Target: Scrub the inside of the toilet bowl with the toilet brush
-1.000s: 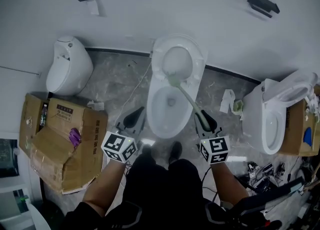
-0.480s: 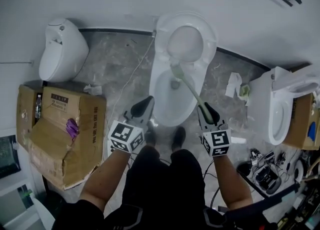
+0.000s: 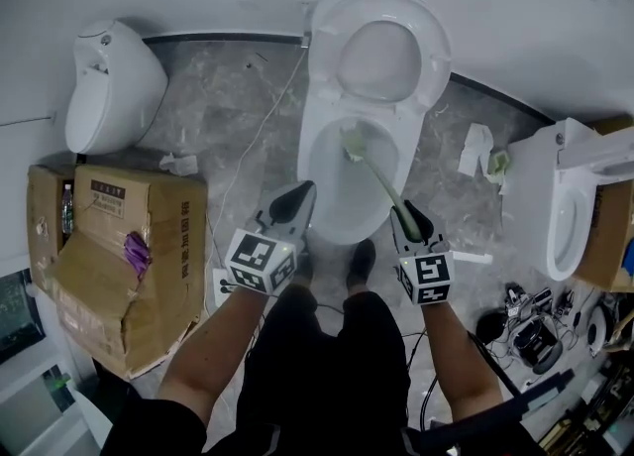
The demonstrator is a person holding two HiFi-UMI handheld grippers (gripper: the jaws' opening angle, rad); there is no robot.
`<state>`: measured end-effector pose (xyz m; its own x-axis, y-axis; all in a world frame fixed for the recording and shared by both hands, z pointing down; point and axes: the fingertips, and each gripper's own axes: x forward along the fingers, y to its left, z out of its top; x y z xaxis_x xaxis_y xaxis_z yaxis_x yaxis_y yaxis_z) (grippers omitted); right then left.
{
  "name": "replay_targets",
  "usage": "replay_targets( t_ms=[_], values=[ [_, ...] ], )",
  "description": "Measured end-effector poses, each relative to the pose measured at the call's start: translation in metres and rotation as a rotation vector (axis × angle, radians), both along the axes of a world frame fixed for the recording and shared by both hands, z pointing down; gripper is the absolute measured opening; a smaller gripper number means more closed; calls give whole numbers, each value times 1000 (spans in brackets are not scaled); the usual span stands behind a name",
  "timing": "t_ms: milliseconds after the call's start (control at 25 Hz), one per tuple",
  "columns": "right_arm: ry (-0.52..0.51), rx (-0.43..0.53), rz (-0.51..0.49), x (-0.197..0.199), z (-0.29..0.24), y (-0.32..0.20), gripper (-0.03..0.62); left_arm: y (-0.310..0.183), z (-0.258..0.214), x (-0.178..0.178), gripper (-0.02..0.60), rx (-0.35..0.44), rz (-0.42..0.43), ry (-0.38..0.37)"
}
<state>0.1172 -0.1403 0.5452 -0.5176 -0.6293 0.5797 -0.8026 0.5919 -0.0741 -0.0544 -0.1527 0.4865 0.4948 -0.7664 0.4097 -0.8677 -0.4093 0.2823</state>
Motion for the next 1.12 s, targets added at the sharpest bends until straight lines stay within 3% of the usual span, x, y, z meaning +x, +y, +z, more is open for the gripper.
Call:
replay_targets(
  t_ms=[520, 1120],
  values=[
    [54, -61, 3, -16, 90, -12, 109, -5, 72, 1, 9, -76, -12, 11],
    [127, -115, 31, -37, 169, -50, 109, -17, 121, -18, 9, -124, 9, -7]
  ],
)
